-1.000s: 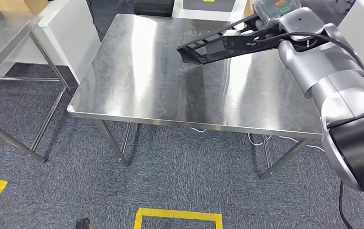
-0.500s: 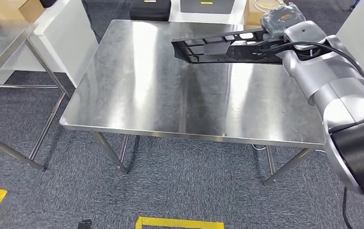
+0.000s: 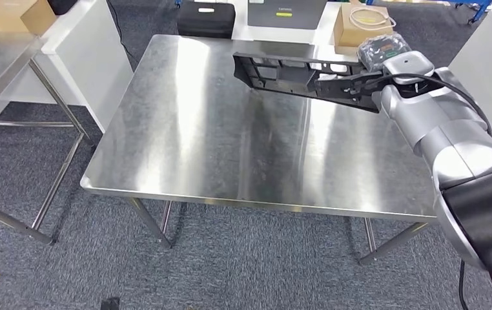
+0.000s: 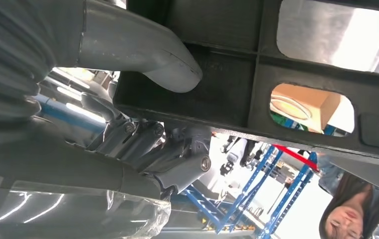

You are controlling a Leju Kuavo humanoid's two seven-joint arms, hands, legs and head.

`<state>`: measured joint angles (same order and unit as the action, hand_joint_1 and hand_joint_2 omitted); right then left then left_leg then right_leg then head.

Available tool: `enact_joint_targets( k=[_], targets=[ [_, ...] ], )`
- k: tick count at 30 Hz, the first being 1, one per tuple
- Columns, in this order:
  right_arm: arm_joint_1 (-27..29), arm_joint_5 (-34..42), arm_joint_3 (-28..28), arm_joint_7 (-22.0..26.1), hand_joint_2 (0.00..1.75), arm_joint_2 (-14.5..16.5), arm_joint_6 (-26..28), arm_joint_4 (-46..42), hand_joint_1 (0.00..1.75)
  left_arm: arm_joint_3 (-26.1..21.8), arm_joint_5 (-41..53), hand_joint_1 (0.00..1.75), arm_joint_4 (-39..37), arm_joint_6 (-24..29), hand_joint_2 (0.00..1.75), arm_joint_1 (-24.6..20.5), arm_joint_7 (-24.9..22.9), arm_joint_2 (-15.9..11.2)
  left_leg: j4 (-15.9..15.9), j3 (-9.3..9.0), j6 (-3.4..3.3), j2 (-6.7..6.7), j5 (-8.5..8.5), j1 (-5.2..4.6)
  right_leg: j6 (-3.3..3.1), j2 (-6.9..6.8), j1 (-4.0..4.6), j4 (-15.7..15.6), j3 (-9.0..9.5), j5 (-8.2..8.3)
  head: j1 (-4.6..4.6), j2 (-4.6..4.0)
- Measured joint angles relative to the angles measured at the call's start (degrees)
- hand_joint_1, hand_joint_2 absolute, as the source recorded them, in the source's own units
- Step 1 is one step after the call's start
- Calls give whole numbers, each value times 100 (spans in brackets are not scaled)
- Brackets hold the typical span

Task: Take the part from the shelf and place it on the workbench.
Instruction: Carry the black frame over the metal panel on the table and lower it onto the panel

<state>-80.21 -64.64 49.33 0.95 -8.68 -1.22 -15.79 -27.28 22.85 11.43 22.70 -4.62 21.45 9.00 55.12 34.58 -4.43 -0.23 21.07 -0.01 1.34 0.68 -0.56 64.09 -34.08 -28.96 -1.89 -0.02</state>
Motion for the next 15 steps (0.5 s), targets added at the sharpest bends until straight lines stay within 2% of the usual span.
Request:
enact_joint_targets(
  k=[1, 2, 3, 4, 6, 7, 8, 9, 10, 12, 14, 15],
  targets=[
    [29, -1, 0, -2, 175, -14, 0, 5, 175, -9, -1, 0, 0, 1, 175, -7, 0, -2, 1, -14, -14, -7, 25, -2, -26, -3, -2, 415, -274, -133, 3, 0],
    [67, -1, 0, -3, 175, -32, 0, 12, 175, -15, -1, 0, -1, 0, 175, -8, 1, -1, 2, -36, -17, -18, 53, -4, -22, -3, -1, 719, -513, -224, 6, 0],
    [102, -2, 0, -4, 175, -47, 0, 19, 175, -19, 0, 0, -1, -1, 175, -3, 1, 2, 5, -68, -14, -31, 88, -7, 16, -4, -1, 821, -662, -222, 11, 0],
    [127, -2, 0, -6, 175, -58, 0, 25, 175, -22, 1, 0, -2, -1, 175, 1, 2, 5, 7, -110, -5, -45, 125, -12, 84, -4, -1, 682, -686, -105, 15, 0],
    [143, -3, 0, -16, 175, -71, 0, 32, 175, -26, 0, 0, -2, -1, 175, 5, 8, 12, 16, -203, 27, -64, 210, -24, 210, -18, -1, -159, -433, 384, 16, 1],
    [142, -4, 0, -23, 175, -76, 1, 34, 175, -28, -3, 0, -2, 2, 175, 3, 15, 13, 26, -244, 49, -69, 253, -35, 208, -33, 3, -589, -291, 590, 15, 1],
    [140, -4, 0, -32, 175, -79, 2, 38, 175, -32, -11, 0, -1, 5, 175, -2, 30, 14, 30, -266, 77, -73, 292, -46, 159, -51, 13, -891, -171, 709, 22, 1],
    [141, -5, 0, -41, 175, -84, 5, 42, 175, -40, -33, 0, -1, 12, 175, -5, 64, 14, 39, -282, 107, -75, 312, -55, 84, -62, 28, -1044, -108, 772, 27, 0],
    [144, -6, 0, -55, 175, -89, 10, 45, 175, -54, -62, 0, -1, 27, 175, -5, 125, 16, 63, -288, 136, -78, 324, -63, -2, -67, 31, -1074, -85, 777, 30, -1],
    [160, -10, 0, -86, 175, -99, 24, 47, 175, -102, -133, 0, 2, 162, 175, -4, 405, 14, 129, -287, 197, -74, 377, -57, -96, -60, -7, -1077, -12, 813, 28, 0],
    [178, -26, 0, -103, 175, -115, 49, 47, 87, -167, -192, 0, 5, 493, 175, -11, 870, 18, 482, -108, 271, -47, 509, -23, -163, -60, -40, -1073, 67, 781, 25, 0],
    [188, -37, 0, -103, 175, -123, 64, 47, 44, -209, -244, 0, 5, 677, 175, -17, 1108, 24, 814, 93, 308, -29, 617, 5, -196, -59, -27, -1069, 94, 757, 29, -1]
  ],
)
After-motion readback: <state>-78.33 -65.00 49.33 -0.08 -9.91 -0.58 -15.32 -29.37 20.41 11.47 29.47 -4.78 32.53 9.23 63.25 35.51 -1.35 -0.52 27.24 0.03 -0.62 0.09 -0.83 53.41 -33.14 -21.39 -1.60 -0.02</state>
